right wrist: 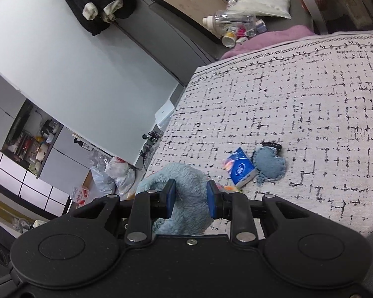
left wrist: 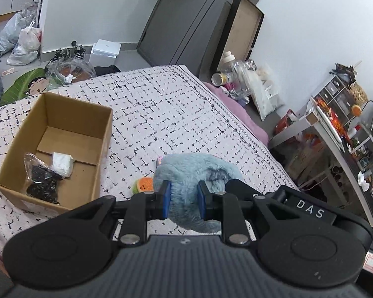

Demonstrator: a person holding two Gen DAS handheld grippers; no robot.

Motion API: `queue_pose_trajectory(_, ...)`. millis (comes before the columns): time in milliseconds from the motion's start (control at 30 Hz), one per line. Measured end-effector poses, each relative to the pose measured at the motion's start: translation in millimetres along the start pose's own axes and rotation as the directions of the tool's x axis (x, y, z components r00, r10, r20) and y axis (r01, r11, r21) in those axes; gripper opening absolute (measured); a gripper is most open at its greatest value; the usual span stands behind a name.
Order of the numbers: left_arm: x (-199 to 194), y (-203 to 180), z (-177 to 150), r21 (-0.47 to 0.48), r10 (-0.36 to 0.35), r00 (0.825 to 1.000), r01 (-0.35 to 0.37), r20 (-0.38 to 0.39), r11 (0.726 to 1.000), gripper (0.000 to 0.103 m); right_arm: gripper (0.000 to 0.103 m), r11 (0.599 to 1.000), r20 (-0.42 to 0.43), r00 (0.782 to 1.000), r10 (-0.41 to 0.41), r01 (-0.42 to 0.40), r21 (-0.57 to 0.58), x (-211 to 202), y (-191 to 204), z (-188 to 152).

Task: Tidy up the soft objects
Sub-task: 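Lift and carry the plush ball toward the cardboard box with both grippers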

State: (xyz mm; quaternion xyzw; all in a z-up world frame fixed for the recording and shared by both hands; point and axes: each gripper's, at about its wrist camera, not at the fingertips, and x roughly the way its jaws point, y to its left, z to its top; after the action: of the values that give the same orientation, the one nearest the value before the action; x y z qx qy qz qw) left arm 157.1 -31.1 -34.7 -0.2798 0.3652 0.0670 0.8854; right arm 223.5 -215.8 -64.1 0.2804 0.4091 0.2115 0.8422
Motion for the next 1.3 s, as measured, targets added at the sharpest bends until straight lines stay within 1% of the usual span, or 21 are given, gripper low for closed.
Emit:
queue_pose_trajectory(467, -22.9, 33.3, 15.2, -0.027, -0.005, 0.999, 0.006, 0.034, 1.000, 0.021, 0.026, 0.998, 0.012, 1.000, 0.009, -0.009, -0.056, 6.6, 44.4, -17.3)
queue_pose_trajectory(767, -32.7, 62.3, 26.4, -0.057, 0.000, 0.999, 0.003, 0.053, 0.998, 0.021, 0.026, 0.996, -0.005, 1.000, 0.025, -0.025, -0.084, 22.7, 68.1, -28.2)
queue_pose_trajectory(1067, -28.5, 91.2, 34.6, -0.104, 0.012, 0.999, -0.006, 0.053, 0.995, 0.021, 0.026, 0.995, -0.035, 0.999, 0.019, -0.022, -0.101, 46.3, 85.0, -38.6)
queue_pose_trajectory(1300, -15.9, 115.0, 33.9, -0.147, 0.028, 0.999, -0.023, 0.031, 0.989, 0.021, 0.026, 0.992, -0.079, 0.997, -0.015, 0.005, -0.123, 70.4, 91.1, -50.8)
